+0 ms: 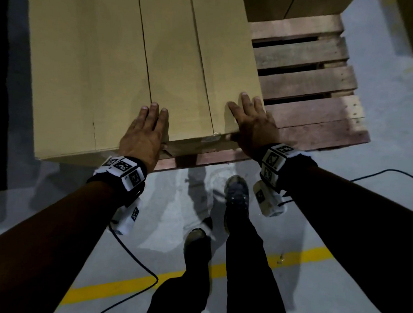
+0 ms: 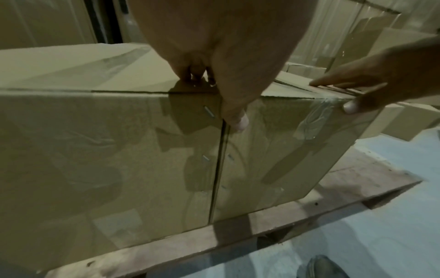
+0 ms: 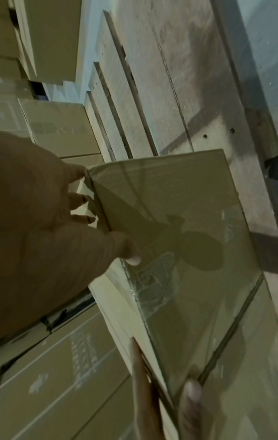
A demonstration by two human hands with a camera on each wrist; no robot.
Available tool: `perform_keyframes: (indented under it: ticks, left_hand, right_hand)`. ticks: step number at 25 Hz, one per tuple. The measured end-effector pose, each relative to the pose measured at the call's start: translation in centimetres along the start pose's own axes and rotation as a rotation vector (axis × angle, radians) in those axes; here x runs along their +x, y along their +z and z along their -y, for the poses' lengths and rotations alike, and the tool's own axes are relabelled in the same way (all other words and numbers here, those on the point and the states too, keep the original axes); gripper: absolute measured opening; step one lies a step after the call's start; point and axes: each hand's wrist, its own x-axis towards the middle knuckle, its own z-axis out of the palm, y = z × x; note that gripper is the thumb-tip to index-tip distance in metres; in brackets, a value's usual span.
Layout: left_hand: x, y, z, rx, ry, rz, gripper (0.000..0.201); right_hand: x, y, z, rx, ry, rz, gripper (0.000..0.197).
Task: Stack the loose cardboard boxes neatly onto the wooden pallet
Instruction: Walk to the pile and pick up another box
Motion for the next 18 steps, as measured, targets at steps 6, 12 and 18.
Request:
perform_keyframes:
  ticks: [6,12,18]
  left_hand:
    - [0.0,0.4,0.2,0.033,-0.012,0.008,0.094]
    - [-0.2,0.3,0.4,0.047,0.014,-0.01,0.089]
    - [-0.3,-0.6,-0.1,0.015,0.01,-0.05,0.083]
  right_hand:
    - [0.3,0.3,-0.2,0.001,-0.003,0.017,0.085]
    - [0.5,0.6,-0.5,0.017,-0.012,0.029,0.078]
    - [1.0,0.0,-0.5,-0.005,0.003,0.116,0.081]
